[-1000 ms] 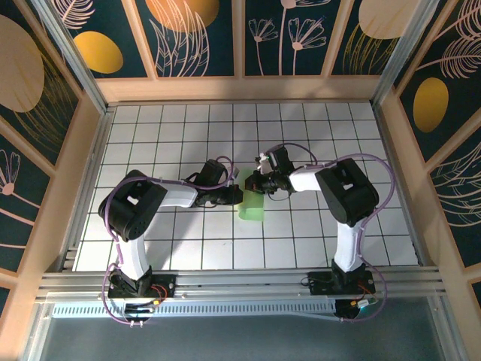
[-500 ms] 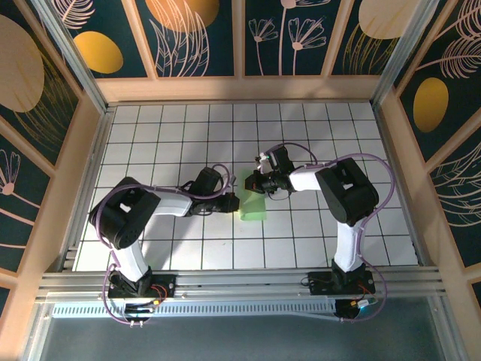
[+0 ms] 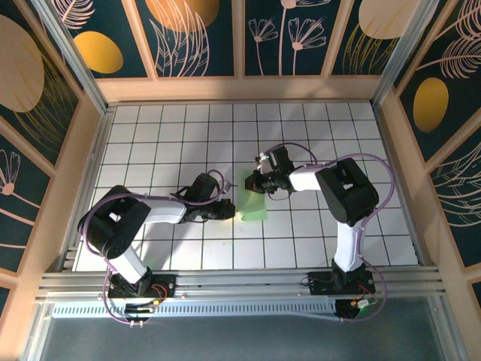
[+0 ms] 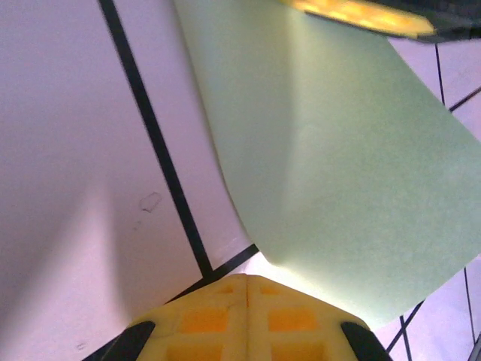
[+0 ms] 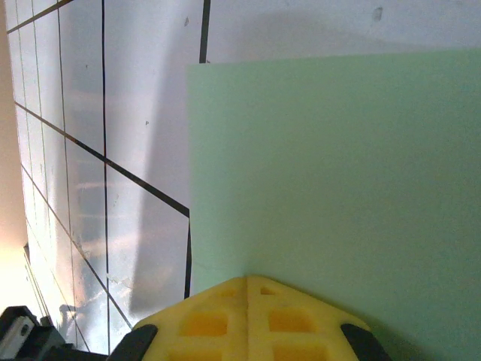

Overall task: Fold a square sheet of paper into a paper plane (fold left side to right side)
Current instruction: First fold the square sheet of paper in half at the center of the table.

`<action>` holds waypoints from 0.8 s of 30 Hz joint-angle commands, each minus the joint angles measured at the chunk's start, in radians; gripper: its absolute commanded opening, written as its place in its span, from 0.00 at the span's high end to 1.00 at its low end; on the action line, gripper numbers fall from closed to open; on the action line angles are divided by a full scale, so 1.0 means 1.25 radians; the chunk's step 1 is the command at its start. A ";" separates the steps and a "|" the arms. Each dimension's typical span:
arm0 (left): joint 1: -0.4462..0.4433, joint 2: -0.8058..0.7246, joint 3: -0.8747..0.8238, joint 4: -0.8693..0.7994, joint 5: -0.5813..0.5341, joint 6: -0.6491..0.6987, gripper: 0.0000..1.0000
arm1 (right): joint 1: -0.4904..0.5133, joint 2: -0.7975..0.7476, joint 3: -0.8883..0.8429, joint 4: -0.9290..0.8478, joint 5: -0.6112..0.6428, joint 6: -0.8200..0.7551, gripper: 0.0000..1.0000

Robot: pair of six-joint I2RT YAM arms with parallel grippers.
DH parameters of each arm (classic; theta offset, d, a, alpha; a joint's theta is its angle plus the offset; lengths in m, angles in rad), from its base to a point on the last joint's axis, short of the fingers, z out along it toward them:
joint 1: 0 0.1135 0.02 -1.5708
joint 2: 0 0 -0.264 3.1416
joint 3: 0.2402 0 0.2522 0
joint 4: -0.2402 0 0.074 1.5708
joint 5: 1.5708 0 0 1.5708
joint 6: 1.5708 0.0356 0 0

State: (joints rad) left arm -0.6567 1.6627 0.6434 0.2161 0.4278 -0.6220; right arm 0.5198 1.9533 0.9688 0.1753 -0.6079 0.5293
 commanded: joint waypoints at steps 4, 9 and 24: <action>0.034 -0.019 0.089 -0.045 0.016 0.011 1.00 | 0.000 0.030 -0.008 -0.074 0.056 -0.022 1.00; 0.021 0.047 0.133 -0.019 0.054 0.024 1.00 | 0.003 0.033 -0.007 -0.074 0.056 -0.020 1.00; -0.021 0.150 0.150 -0.049 0.066 0.051 1.00 | 0.004 0.036 0.002 -0.083 0.057 -0.018 1.00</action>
State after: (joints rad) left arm -0.6743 1.8393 0.8257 0.1932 0.5011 -0.5911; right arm 0.5220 1.9533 0.9756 0.1604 -0.6037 0.5289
